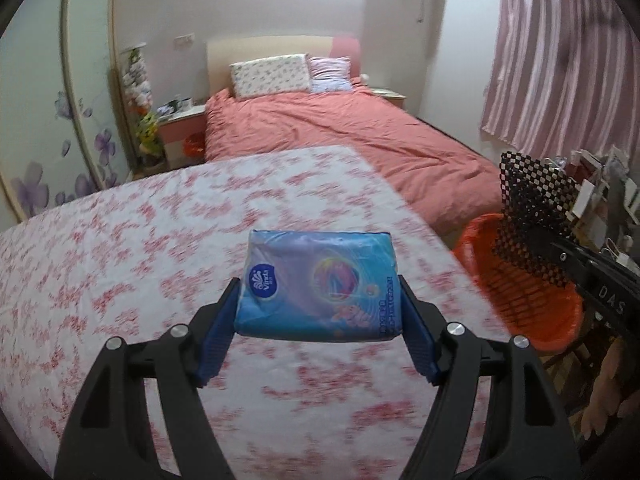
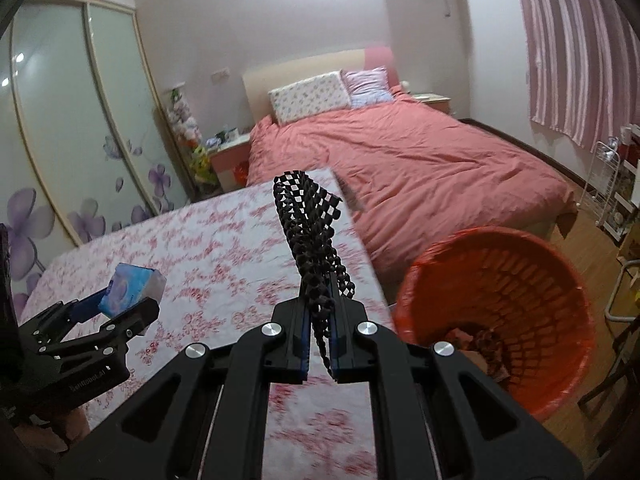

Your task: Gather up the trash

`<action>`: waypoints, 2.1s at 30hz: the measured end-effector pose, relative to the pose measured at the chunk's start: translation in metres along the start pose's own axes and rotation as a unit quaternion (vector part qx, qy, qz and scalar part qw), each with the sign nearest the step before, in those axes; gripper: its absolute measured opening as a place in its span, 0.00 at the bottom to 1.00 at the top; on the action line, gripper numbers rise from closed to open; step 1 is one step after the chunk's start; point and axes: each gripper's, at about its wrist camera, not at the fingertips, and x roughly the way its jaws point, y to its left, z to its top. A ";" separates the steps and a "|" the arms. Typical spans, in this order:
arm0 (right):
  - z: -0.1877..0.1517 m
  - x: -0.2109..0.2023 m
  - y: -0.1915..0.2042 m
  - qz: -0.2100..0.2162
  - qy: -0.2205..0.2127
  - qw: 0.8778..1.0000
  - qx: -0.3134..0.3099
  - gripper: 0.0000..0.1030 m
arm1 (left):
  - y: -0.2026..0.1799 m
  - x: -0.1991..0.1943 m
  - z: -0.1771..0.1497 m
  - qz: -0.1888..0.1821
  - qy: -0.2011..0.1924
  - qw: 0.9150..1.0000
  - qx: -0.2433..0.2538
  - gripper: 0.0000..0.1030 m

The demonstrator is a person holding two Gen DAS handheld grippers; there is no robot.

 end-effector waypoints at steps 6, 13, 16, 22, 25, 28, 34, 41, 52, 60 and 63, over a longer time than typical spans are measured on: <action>0.002 -0.019 -0.034 -0.023 -0.024 0.999 0.026 0.07 | -0.049 -0.004 0.009 -0.037 -0.010 0.999 0.027 0.69; 0.004 -0.026 -0.078 -0.055 -0.042 0.996 0.063 0.07 | -0.114 0.009 0.018 -0.089 -0.010 0.994 0.061 0.69; 0.003 -0.024 -0.100 -0.068 -0.041 0.993 0.086 0.07 | -0.146 0.022 0.022 -0.111 -0.003 0.991 0.078 0.69; 0.001 -0.016 -0.129 -0.077 -0.041 0.990 0.113 0.07 | -0.192 0.048 0.025 -0.142 0.004 0.985 0.101 0.70; 0.002 -0.006 -0.141 -0.076 -0.034 0.989 0.125 0.07 | -0.208 0.068 0.026 -0.145 0.012 0.983 0.112 0.70; -0.001 0.007 -0.156 -0.065 -0.017 0.988 0.141 0.17 | -0.216 0.089 0.020 -0.139 0.032 0.983 0.118 0.72; -0.011 0.016 -0.165 -0.072 -0.003 0.986 0.153 0.48 | -0.207 0.111 0.012 -0.124 0.055 0.985 0.104 0.81; -0.017 -0.016 -0.155 -0.125 -0.040 0.984 0.123 0.83 | -0.172 0.086 0.006 -0.091 0.035 0.991 0.087 0.88; -0.028 -0.088 -0.082 -0.225 -0.102 0.969 0.022 0.98 | -0.105 -0.023 -0.025 -0.001 -0.045 0.997 0.056 0.96; -0.057 -0.140 -0.040 -0.210 -0.175 0.962 -0.016 0.98 | -0.054 -0.093 -0.077 0.042 -0.086 0.995 0.001 0.96; -0.072 -0.154 -0.022 -0.245 -0.209 0.946 -0.028 0.98 | -0.044 -0.112 -0.096 0.056 -0.098 0.993 -0.018 0.96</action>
